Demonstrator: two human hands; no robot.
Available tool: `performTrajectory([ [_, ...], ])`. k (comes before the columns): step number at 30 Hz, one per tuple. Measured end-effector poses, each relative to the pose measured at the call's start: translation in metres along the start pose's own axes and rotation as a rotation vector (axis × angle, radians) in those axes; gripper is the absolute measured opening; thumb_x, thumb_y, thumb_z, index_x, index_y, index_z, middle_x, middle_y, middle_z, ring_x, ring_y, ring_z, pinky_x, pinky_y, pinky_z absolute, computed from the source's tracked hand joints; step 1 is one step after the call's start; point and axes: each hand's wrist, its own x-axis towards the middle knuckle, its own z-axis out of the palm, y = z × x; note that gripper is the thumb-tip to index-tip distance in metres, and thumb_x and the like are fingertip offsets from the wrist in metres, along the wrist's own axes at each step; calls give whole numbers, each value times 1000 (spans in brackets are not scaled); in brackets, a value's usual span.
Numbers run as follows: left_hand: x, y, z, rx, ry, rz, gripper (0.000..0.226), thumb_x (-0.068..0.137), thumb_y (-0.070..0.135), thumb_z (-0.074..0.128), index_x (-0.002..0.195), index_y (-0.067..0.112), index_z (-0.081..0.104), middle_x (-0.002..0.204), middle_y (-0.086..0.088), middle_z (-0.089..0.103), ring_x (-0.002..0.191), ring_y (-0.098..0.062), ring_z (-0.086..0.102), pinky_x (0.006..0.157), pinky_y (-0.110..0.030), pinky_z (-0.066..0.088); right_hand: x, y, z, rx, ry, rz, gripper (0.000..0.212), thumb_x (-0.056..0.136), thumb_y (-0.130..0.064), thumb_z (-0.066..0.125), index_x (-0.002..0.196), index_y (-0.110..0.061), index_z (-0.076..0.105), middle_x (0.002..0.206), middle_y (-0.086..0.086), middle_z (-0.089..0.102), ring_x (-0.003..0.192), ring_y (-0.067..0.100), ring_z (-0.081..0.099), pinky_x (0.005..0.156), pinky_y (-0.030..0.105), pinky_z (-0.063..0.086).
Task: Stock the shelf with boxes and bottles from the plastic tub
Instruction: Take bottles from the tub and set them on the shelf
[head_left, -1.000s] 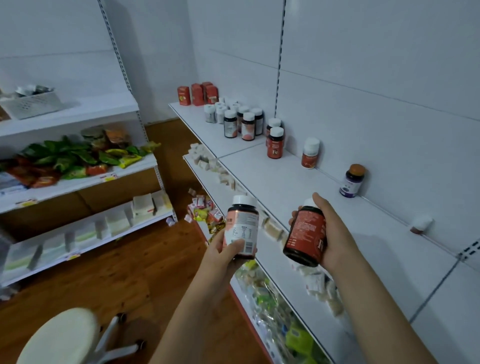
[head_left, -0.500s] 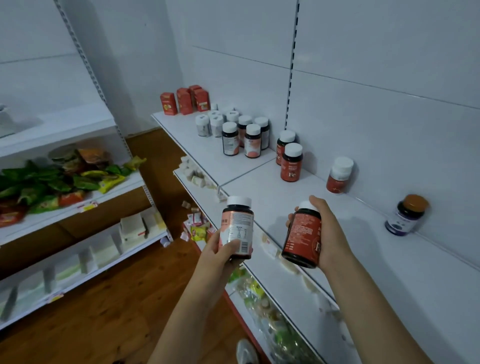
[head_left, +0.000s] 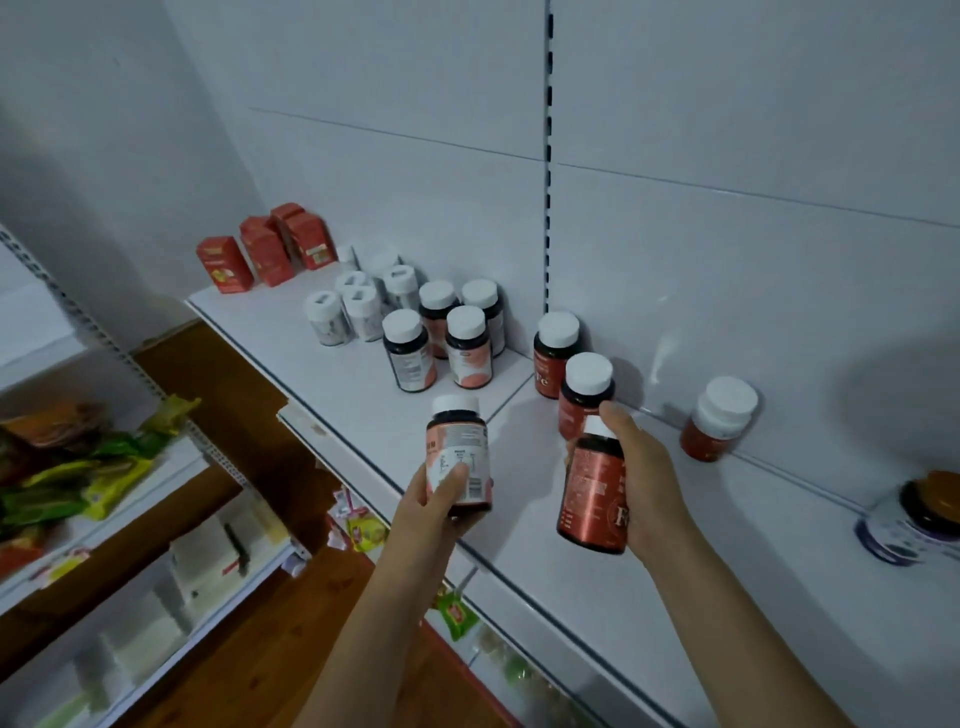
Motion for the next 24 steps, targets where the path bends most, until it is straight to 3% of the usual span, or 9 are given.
performTrajectory([
  [5, 45, 7, -16, 183, -90, 21, 47, 73, 40, 71, 117, 36, 56, 116, 5, 68, 108, -15, 65, 90, -32, 52, -2, 22, 26, -214, 186, -216, 44, 67, -67, 64, 91, -31, 70, 93, 0, 74, 92, 24, 70, 90, 50, 56],
  [8, 71, 16, -26, 341, -172, 86, 45, 80, 31, 73, 121, 32, 54, 115, 7, 68, 97, -2, 67, 78, -19, 53, -6, 33, 46, -287, 277, -414, 43, 69, -65, 61, 94, -30, 67, 91, -13, 70, 91, 7, 65, 83, 32, 54],
  [11, 95, 26, -40, 463, -242, 159, 45, 87, 15, 71, 125, 24, 48, 112, 7, 65, 85, 10, 65, 65, -9, 51, 0, 37, 64, -370, 331, -566, 47, 74, -57, 64, 106, -23, 64, 98, -14, 68, 95, 4, 62, 82, 16, 49],
  [15, 123, 39, -64, 597, -290, 246, 61, 79, 15, 82, 122, 33, 42, 120, 9, 60, 97, 7, 62, 81, -18, 53, 11, 49, 87, -405, 373, -552, 46, 70, -46, 77, 111, -36, 58, 103, -18, 65, 100, 4, 60, 84, 12, 48],
  [19, 135, 41, -81, 657, -319, 304, 72, 64, 48, 80, 121, 39, 38, 128, 5, 56, 114, -7, 58, 96, -28, 49, 14, 60, 86, -455, 377, -484, 50, 78, -19, 83, 111, -42, 53, 103, -23, 63, 101, -6, 59, 80, 5, 44],
  [22, 139, 35, -84, 676, -387, 378, 75, 66, 43, 80, 125, 36, 36, 130, 9, 53, 118, -4, 55, 96, -18, 47, 11, 74, 83, -572, 407, -452, 64, 74, -23, 85, 118, -49, 46, 118, -26, 59, 108, -17, 54, 85, -1, 40],
  [24, 141, 30, -85, 677, -434, 411, 74, 71, 27, 85, 124, 41, 35, 131, 15, 50, 120, 1, 53, 92, -8, 44, 14, 78, 82, -674, 459, -469, 58, 75, -33, 84, 118, -47, 48, 116, -25, 61, 109, -13, 56, 92, 8, 44],
])
